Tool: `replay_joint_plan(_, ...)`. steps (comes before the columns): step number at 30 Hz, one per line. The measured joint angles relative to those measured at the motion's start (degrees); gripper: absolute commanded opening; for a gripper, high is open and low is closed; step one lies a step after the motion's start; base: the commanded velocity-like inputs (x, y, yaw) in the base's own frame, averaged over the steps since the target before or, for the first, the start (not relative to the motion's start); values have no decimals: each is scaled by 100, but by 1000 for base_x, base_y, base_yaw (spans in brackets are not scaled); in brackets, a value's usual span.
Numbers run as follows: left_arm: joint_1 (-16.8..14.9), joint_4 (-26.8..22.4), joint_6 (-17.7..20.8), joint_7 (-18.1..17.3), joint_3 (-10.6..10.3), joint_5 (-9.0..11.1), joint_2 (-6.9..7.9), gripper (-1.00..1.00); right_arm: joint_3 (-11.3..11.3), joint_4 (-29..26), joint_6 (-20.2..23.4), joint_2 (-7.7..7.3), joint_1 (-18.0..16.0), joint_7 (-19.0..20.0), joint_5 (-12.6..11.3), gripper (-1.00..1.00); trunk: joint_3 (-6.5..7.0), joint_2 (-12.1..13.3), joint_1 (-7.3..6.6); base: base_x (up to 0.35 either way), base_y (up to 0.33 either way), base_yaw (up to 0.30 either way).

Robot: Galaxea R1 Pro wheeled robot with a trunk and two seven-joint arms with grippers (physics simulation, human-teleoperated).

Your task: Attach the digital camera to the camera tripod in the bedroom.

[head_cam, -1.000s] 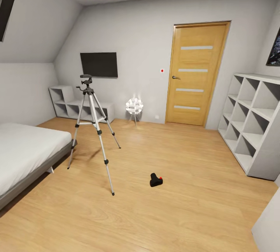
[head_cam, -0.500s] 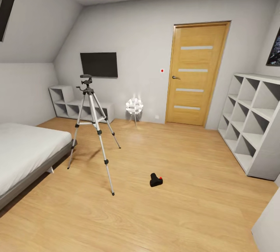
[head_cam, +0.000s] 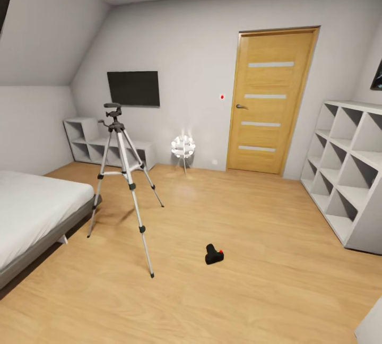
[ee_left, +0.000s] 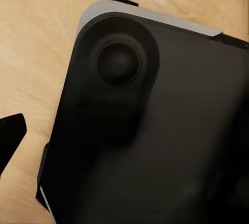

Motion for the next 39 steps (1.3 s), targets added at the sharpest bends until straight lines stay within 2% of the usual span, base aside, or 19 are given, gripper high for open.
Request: replay_joint_plan(39,-2,0,3,0,-1,1,0,100,0,0,10,-16,0,13,1,100,0,0,0,322,0,0)
